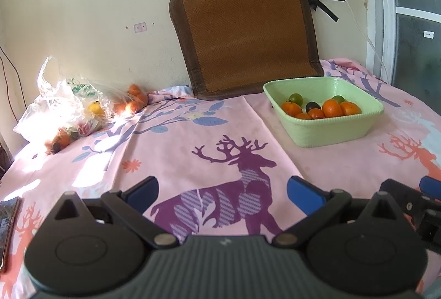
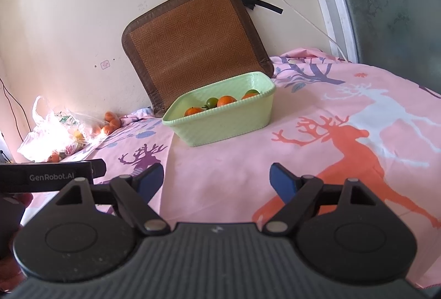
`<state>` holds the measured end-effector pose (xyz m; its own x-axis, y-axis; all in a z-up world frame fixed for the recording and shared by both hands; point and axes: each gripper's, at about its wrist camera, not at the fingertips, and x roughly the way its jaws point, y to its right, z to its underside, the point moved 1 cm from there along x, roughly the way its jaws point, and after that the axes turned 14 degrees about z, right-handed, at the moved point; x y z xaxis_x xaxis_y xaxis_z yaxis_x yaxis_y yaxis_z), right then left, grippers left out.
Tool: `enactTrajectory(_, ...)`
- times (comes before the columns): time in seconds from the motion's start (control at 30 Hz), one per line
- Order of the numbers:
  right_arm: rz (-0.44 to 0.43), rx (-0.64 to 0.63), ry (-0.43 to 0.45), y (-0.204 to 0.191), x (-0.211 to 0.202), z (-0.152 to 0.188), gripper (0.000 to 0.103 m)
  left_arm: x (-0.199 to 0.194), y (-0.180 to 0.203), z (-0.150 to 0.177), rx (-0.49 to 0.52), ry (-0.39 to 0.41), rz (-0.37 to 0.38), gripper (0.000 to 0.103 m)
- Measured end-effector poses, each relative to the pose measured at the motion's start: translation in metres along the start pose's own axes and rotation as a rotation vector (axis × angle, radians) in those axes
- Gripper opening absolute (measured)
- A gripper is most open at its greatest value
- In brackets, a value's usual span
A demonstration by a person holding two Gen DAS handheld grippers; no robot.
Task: Organize fruits
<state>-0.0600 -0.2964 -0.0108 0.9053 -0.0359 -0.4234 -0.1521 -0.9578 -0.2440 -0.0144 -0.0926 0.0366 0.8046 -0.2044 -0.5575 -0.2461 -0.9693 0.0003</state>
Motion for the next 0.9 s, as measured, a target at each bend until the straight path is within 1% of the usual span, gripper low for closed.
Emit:
enactTrajectory(0.3,0.010,0.012,0.007,0.0023,-0.0010,-0.0025,0.086,-0.0001,0.0006,-0.0005,0.002,-0.008,-0.002,0.103)
enactTrajectory(0.67,0.011,0.013,-0.016,0.0020,0.0009,-0.0024,0.086,0.0012,0.0009,0.0013,0.011,-0.025,-0.006,0.103)
enactTrajectory(0.9,0.007,0.014,-0.010,0.0029,-0.0007,-0.0022,0.086,0.0011,0.0005,0.0016,0.009,-0.031,-0.004,0.103)
